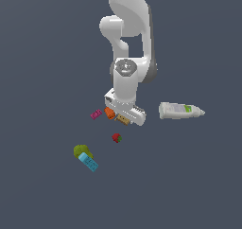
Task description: Pick up a designated object from a clutter of objects.
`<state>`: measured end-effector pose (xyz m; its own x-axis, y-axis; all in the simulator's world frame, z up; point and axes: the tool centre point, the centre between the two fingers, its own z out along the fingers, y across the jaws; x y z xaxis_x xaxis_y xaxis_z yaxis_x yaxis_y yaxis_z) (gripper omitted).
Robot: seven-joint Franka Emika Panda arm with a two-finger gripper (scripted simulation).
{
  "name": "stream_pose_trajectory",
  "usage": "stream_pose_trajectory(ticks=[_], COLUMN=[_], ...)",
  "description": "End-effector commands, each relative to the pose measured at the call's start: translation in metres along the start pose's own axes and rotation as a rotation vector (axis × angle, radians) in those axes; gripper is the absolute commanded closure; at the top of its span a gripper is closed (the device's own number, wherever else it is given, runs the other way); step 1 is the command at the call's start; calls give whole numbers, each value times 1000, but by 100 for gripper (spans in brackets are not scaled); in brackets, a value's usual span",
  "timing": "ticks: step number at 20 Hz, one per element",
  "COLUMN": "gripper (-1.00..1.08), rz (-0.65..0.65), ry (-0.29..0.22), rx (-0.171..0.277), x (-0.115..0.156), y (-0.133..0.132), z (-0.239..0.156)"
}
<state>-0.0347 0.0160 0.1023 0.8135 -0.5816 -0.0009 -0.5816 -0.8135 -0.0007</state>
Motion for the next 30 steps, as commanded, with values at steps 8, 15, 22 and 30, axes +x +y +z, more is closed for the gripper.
stream_pose_trajectory(ticks=[8, 15, 22, 30], gripper=[108, 108, 108, 108], rz=[0, 1, 1, 1], ry=[-1, -1, 0, 1], rx=[3, 3, 1, -1], x=[45, 79, 113, 140], y=[73, 127, 177, 211], z=[-88, -153, -213, -257])
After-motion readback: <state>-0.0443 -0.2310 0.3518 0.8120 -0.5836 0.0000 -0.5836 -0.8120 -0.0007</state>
